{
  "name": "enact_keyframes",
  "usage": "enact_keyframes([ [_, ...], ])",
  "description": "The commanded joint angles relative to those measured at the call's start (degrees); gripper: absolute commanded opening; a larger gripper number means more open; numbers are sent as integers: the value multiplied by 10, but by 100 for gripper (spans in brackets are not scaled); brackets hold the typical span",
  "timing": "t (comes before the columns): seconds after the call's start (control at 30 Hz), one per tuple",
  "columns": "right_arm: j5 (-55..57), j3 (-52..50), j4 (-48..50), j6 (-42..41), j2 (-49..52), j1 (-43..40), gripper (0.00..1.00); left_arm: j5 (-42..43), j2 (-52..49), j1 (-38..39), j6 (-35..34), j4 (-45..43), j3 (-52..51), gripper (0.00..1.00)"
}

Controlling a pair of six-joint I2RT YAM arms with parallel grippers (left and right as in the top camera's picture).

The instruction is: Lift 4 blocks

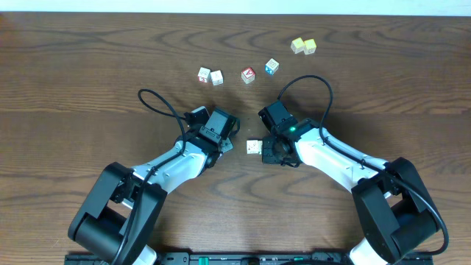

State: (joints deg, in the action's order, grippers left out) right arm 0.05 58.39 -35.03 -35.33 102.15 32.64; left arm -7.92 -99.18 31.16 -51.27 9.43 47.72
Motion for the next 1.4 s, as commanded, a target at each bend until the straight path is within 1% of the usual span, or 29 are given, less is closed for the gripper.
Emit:
enact_keyframes([
  [0.0,12,-4,3,7,-9,5,1,-14,-11,-6,-8,12,-6,11],
  [0.43,10,-4,4,7,-9,5,1,-13,-11,-6,-8,12,-6,11],
  [0.5,10,-4,4,7,-9,5,1,-13,-11,-6,-8,13,-6,8],
  [0.73,-8,-2,-4,20,-18,5,1,-14,-11,-6,-8,12,-6,7],
  [1.1,-19,0,-74,22,-95,5,1,-14,-11,-6,-8,13,-6,7],
  [1.37,-36,0,-107,22,-101,5,1,-23,18,-6,-7,36,-6,7],
])
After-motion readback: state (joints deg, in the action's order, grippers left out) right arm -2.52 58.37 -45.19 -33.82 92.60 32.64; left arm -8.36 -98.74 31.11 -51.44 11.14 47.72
